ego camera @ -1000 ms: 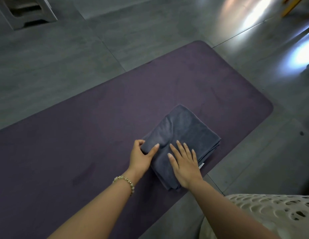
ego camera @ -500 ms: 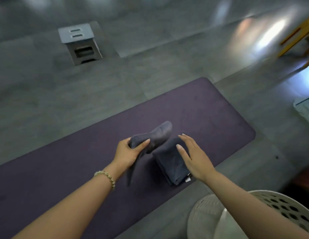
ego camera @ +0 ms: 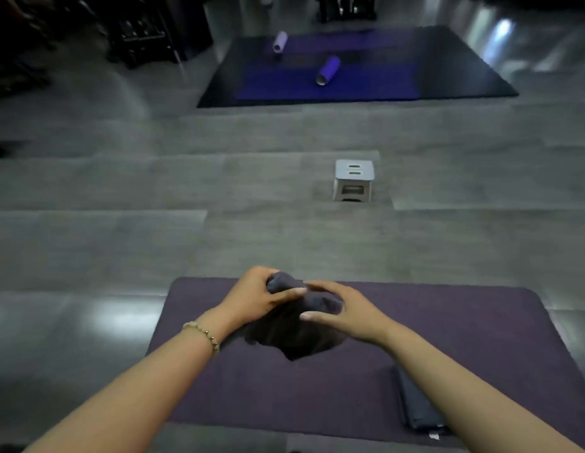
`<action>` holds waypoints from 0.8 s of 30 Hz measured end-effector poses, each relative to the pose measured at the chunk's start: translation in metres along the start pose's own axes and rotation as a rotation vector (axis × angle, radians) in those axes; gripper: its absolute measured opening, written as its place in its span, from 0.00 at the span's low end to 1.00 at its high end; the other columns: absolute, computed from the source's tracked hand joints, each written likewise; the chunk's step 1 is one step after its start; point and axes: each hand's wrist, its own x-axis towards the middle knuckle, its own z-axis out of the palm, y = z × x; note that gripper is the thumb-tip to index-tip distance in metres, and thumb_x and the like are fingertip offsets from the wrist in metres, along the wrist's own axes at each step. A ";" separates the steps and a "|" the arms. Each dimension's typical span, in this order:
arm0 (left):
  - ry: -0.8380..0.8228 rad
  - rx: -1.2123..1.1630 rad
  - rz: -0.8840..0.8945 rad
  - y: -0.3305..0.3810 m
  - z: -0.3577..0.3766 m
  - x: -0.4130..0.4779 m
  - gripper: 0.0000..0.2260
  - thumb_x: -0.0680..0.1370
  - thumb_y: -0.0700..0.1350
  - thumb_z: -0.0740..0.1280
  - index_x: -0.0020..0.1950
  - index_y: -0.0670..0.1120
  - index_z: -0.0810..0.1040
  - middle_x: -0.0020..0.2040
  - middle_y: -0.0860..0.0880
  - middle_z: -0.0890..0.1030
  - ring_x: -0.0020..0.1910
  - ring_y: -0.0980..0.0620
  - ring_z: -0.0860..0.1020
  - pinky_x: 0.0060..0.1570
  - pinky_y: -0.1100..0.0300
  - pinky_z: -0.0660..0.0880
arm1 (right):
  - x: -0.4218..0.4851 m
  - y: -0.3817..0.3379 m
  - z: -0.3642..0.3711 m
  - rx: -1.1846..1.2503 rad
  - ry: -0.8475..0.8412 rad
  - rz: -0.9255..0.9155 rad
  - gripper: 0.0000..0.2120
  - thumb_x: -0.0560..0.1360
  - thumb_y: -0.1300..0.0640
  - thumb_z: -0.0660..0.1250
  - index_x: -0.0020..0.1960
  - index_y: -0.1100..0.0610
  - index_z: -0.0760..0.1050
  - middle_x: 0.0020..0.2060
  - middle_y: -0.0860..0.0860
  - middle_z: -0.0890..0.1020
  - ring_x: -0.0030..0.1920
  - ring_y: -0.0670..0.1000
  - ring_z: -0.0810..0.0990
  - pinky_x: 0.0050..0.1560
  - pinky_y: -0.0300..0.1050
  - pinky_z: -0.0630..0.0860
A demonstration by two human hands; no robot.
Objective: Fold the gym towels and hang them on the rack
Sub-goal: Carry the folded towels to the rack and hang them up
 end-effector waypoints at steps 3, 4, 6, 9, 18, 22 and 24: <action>0.194 -0.004 -0.082 0.003 -0.052 -0.069 0.09 0.72 0.52 0.73 0.34 0.53 0.79 0.31 0.56 0.81 0.34 0.62 0.78 0.37 0.57 0.75 | 0.005 -0.068 0.039 -0.038 -0.139 -0.145 0.20 0.68 0.39 0.73 0.52 0.51 0.81 0.47 0.45 0.84 0.51 0.45 0.81 0.54 0.49 0.77; 0.253 -0.018 -0.106 0.003 -0.067 -0.094 0.09 0.72 0.53 0.73 0.36 0.51 0.80 0.32 0.54 0.82 0.35 0.59 0.80 0.38 0.56 0.75 | 0.004 -0.090 0.053 -0.040 -0.182 -0.185 0.16 0.69 0.42 0.73 0.50 0.51 0.81 0.45 0.46 0.85 0.48 0.44 0.81 0.51 0.48 0.77; 0.373 -0.047 -0.154 0.000 -0.092 -0.146 0.11 0.72 0.54 0.73 0.40 0.46 0.81 0.36 0.49 0.83 0.39 0.54 0.81 0.40 0.55 0.76 | -0.001 -0.133 0.082 -0.055 -0.274 -0.257 0.08 0.71 0.47 0.73 0.45 0.49 0.81 0.39 0.43 0.84 0.42 0.39 0.79 0.44 0.43 0.75; 0.611 -0.102 -0.217 -0.012 -0.121 -0.232 0.14 0.70 0.57 0.73 0.41 0.47 0.79 0.35 0.50 0.80 0.35 0.58 0.76 0.39 0.59 0.74 | -0.011 -0.185 0.137 -0.085 -0.408 -0.342 0.08 0.71 0.45 0.73 0.40 0.49 0.81 0.32 0.44 0.81 0.36 0.38 0.76 0.37 0.41 0.71; 1.177 -0.157 -0.359 -0.037 -0.157 -0.497 0.05 0.76 0.43 0.69 0.50 0.46 0.76 0.46 0.45 0.80 0.41 0.60 0.77 0.45 0.72 0.71 | -0.084 -0.316 0.331 -0.154 -0.702 -0.649 0.40 0.61 0.24 0.65 0.38 0.65 0.76 0.29 0.59 0.77 0.32 0.46 0.70 0.31 0.49 0.67; 1.343 -0.129 -0.500 -0.051 -0.159 -0.605 0.09 0.74 0.53 0.71 0.44 0.49 0.75 0.38 0.52 0.79 0.38 0.58 0.77 0.41 0.66 0.72 | -0.133 -0.359 0.423 -0.206 -0.766 -0.766 0.21 0.67 0.34 0.70 0.34 0.52 0.79 0.26 0.44 0.75 0.29 0.41 0.69 0.31 0.46 0.67; 1.340 -0.129 -0.596 -0.057 -0.162 -0.653 0.15 0.72 0.59 0.69 0.42 0.47 0.76 0.37 0.50 0.80 0.39 0.54 0.79 0.40 0.61 0.73 | -0.160 -0.378 0.464 -0.212 -0.788 -0.811 0.15 0.70 0.40 0.72 0.36 0.52 0.80 0.26 0.45 0.78 0.28 0.42 0.71 0.31 0.42 0.68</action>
